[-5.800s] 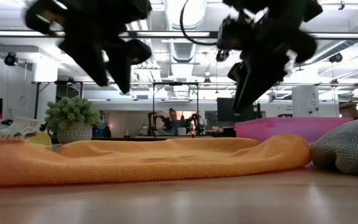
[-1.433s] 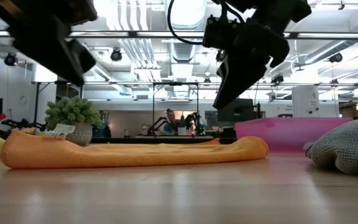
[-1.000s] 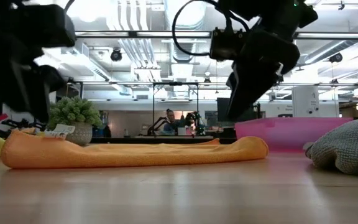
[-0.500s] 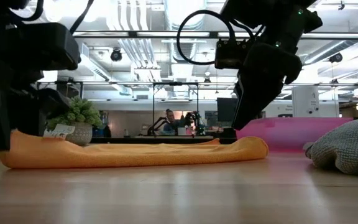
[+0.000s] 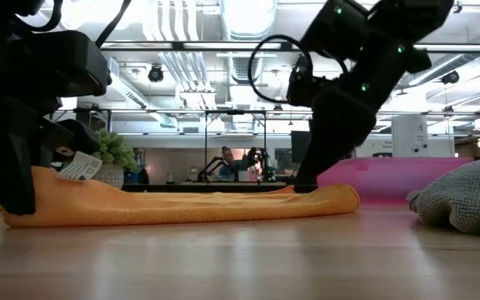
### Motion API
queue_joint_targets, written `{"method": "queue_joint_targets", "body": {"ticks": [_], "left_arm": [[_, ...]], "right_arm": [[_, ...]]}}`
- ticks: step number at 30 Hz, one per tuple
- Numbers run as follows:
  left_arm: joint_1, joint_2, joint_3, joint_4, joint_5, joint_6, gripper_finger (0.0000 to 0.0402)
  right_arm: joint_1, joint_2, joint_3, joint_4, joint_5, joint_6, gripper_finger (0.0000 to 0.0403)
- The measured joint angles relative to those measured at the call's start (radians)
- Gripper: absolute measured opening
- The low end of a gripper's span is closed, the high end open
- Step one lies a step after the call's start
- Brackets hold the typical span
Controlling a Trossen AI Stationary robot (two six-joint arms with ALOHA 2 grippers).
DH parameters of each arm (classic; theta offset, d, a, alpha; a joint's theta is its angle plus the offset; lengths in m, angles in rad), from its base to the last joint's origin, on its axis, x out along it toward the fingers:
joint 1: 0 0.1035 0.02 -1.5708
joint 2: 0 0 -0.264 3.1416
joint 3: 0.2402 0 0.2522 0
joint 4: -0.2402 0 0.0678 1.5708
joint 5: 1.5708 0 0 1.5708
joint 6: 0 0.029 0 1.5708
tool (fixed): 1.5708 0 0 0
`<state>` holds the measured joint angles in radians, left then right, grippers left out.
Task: Fold microfiber towels
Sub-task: Fold the orange microfiber cloth
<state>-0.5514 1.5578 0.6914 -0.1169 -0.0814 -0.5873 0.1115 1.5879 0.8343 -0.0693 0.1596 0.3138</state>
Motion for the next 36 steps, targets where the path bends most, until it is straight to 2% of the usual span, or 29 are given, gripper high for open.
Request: {"method": "queue_joint_targets", "body": {"ticks": [11, 26, 36], "left_arm": [[0.0, 0.0, 0.0, 0.0, 0.0, 0.018, 0.001], [0.002, 0.0, 0.0, -0.001, 0.0, 0.024, 0.001], [0.002, -0.001, -0.004, 0.003, -0.001, 0.024, 0.001]], "right_arm": [[-0.014, 0.0, -0.067, 0.109, -0.027, 0.008, 0.0148], [-0.012, 0.001, -0.07, 0.12, -0.06, -0.024, 0.0148], [-0.005, 0.082, -0.05, 0.156, -0.085, -0.045, 0.0148]]}}
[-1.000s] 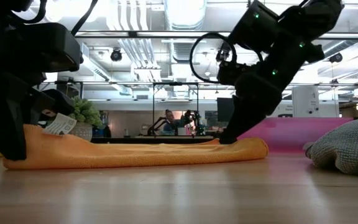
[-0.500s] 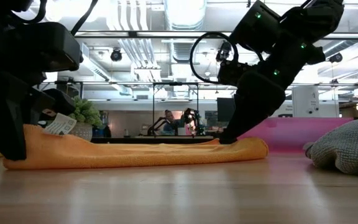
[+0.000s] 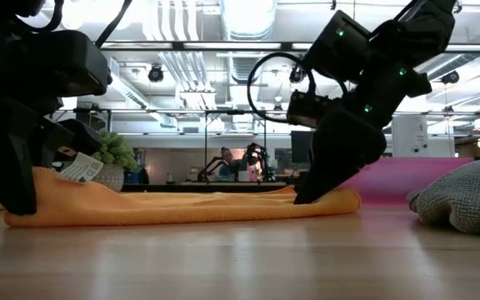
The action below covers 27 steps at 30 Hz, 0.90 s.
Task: Fold microfiber towels
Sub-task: Fold the orange microfiber cloth
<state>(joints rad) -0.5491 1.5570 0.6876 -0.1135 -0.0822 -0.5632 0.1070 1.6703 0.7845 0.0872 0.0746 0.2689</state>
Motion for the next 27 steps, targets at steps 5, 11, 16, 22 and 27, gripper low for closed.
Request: {"method": "queue_joint_targets", "body": {"ticks": [5, 11, 16, 22, 27], "left_arm": [[0.0, 0.0, -0.002, 0.0, 0.0, 0.0, 0.001], [0.0, 0.0, -0.002, 0.0, 0.0, 0.0, 0.001], [0.0, 0.0, -0.003, -0.001, 0.0, 0.0, 0.001], [0.0, 0.0, -0.006, -0.01, 0.0, 0.0, 0.001], [0.0, -0.001, -0.006, -0.009, 0.0, -0.001, 0.001]], "right_arm": [[0.004, 0.0, 0.006, -0.003, -0.001, -0.036, 0.0137], [0.009, -0.01, 0.006, -0.007, -0.001, -0.067, 0.0063], [0.011, -0.044, 0.006, -0.031, -0.004, -0.078, 0.0013], [0.011, -0.093, 0.01, -0.102, -0.005, -0.076, 0.0013], [0.022, -0.098, 0.01, -0.109, -0.004, -0.096, 0.0013]]}}
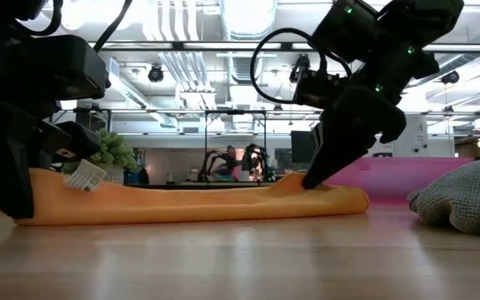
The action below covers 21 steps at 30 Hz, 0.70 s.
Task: Fold microfiber towels
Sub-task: Fold the orange microfiber cloth
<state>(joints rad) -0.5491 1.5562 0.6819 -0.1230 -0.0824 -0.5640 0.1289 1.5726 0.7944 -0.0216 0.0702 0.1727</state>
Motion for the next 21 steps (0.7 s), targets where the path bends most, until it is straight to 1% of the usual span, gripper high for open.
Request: {"method": "queue_joint_targets", "body": {"ticks": [4, 6, 11, 16, 19, 21], "left_arm": [[0.0, 0.0, 0.002, 0.0, 0.0, 0.001, 0.001], [0.0, 0.0, 0.003, 0.0, 0.008, 0.002, 0.001], [0.0, -0.003, 0.003, 0.001, 0.072, 0.003, 0.001], [0.0, -0.003, 0.003, 0.001, 0.081, 0.003, 0.001], [0.0, -0.003, 0.003, 0.001, 0.082, 0.002, 0.001], [0.0, -0.003, 0.003, 0.001, 0.082, 0.002, 0.001]], "right_arm": [[0.007, 0.003, 0.0, 0.004, 0.0, 0.013, 0.0014], [0.009, 0.013, 0.001, 0.006, -0.001, 0.027, 0.0021], [0.013, 0.032, 0.001, 0.008, 0.0, 0.034, 0.0067], [0.013, 0.032, 0.001, 0.042, 0.0, 0.018, 0.0112], [0.017, 0.033, 0.001, 0.064, 0.0, -0.008, 0.0122], [0.02, 0.034, 0.001, 0.064, 0.0, -0.01, 0.0117]]}}
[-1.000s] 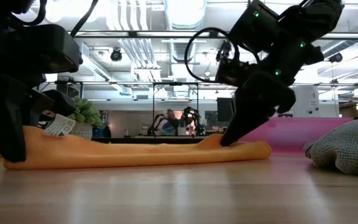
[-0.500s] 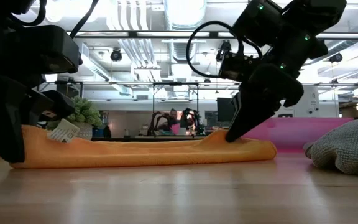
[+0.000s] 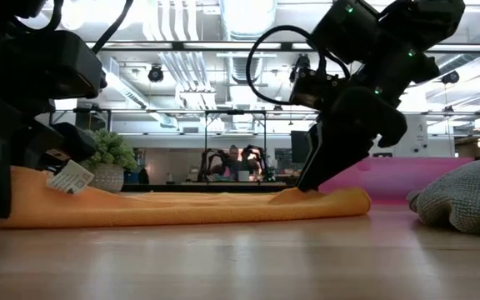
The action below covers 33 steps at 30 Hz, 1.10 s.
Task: Fold microfiber towels
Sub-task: Fold the orange microfiber cloth
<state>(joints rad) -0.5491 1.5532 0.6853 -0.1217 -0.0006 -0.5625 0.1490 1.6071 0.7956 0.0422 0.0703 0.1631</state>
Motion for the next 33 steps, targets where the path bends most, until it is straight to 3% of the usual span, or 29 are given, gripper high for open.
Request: {"method": "queue_joint_targets", "body": {"ticks": [8, 16, 20, 29, 33], "left_arm": [[0.0, 0.0, 0.001, 0.0, 0.0, 0.001, 0.001], [0.0, 0.0, 0.001, 0.001, 0.0, 0.002, 0.001], [0.0, 0.0, 0.0, 0.001, 0.0, 0.002, 0.001], [0.0, 0.0, 0.0, 0.001, 0.0, 0.002, 0.001], [0.0, 0.0, 0.0, 0.001, 0.0, 0.002, 0.001]], "right_arm": [[0.004, 0.001, 0.0, -0.001, 0.0, -0.008, 0.002], [0.008, -0.009, 0.005, -0.003, 0.001, -0.026, 0.0011], [0.008, -0.009, 0.014, -0.01, 0.0, -0.018, 0.0037], [-0.004, -0.002, 0.016, -0.008, 0.035, 0.01, 0.017], [-0.005, 0.006, 0.013, -0.006, 0.035, 0.013, 0.0209]]}}
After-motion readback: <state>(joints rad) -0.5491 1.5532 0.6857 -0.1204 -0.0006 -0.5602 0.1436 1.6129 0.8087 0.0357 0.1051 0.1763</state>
